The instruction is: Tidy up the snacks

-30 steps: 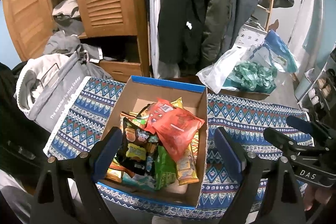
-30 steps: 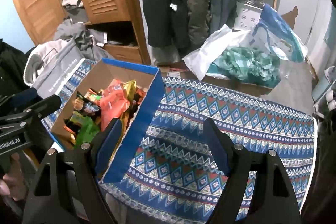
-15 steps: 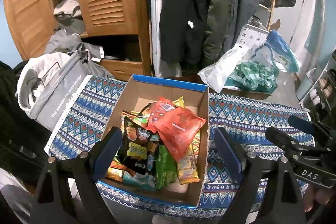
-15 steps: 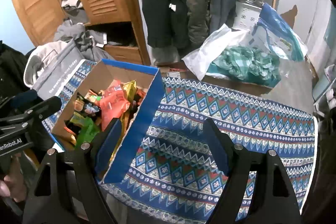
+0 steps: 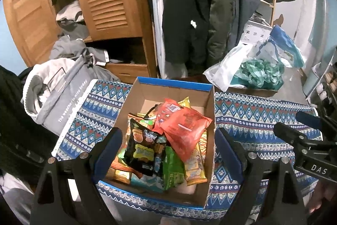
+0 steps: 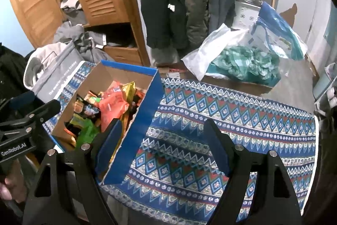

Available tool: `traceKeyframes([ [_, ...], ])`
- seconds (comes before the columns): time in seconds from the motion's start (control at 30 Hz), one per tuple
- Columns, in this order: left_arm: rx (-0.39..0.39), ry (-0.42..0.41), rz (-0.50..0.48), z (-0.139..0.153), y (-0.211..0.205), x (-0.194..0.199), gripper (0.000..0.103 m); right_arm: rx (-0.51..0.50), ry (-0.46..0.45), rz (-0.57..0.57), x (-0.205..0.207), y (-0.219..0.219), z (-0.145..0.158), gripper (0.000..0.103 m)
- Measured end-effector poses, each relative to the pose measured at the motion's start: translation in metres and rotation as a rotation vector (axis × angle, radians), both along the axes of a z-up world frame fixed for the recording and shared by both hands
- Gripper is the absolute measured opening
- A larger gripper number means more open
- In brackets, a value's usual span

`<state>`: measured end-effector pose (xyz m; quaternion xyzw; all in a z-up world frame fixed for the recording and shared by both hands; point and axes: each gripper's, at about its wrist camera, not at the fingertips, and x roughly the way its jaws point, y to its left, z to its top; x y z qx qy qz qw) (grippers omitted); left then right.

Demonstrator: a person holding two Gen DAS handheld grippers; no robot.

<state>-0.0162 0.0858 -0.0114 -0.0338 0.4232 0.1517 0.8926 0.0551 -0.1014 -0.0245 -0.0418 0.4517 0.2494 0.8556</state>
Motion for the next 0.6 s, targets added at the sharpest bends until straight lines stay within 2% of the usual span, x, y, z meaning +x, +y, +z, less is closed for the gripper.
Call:
traceKeyframes([
  [0.6, -0.006, 0.006, -0.001, -0.0002, -0.0002, 0.0008, 0.09, -0.001, 0.0, -0.002, 0.0001, 0.0006, -0.0007, 0.079],
])
